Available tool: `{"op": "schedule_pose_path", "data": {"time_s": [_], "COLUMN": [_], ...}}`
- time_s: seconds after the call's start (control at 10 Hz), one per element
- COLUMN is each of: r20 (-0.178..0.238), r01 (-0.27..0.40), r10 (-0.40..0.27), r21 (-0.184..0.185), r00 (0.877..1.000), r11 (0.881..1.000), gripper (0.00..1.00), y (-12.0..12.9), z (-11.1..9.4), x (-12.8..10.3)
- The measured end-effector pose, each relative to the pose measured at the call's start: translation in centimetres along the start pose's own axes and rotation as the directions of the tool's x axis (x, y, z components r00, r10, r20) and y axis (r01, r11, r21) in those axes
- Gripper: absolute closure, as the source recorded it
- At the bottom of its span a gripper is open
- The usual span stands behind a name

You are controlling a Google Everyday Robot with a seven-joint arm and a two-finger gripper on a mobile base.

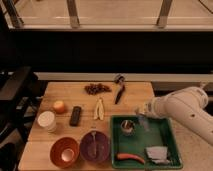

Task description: Wipe tray with sponge

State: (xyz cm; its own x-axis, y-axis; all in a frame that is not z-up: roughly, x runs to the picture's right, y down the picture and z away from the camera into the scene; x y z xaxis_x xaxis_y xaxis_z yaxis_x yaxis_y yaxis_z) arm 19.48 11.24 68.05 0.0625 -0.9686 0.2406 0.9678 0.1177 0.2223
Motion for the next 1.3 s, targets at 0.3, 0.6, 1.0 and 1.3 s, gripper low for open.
{"op": "schedule_pose_path", "data": {"time_s": [0.3, 0.6, 1.0, 1.3], "r20": [0.05, 0.116, 0.143, 0.117], "r01": [-0.091, -0.168, -0.191, -0.183], "r10": [0.09, 0.166, 0.207, 0.208], "r21": [0.001, 0.005, -0.117, -0.19], "r00": [0.995, 0.979, 0.968, 0.971], "r11": [0.996, 0.986, 0.975, 0.965], "gripper": [1.0, 1.0, 1.0, 1.0], "y": [1.9, 2.9, 7.2, 9.7], "z": [3.4, 5.0, 3.8, 3.9], "x": [-2.4, -5.0, -6.6, -4.5]}}
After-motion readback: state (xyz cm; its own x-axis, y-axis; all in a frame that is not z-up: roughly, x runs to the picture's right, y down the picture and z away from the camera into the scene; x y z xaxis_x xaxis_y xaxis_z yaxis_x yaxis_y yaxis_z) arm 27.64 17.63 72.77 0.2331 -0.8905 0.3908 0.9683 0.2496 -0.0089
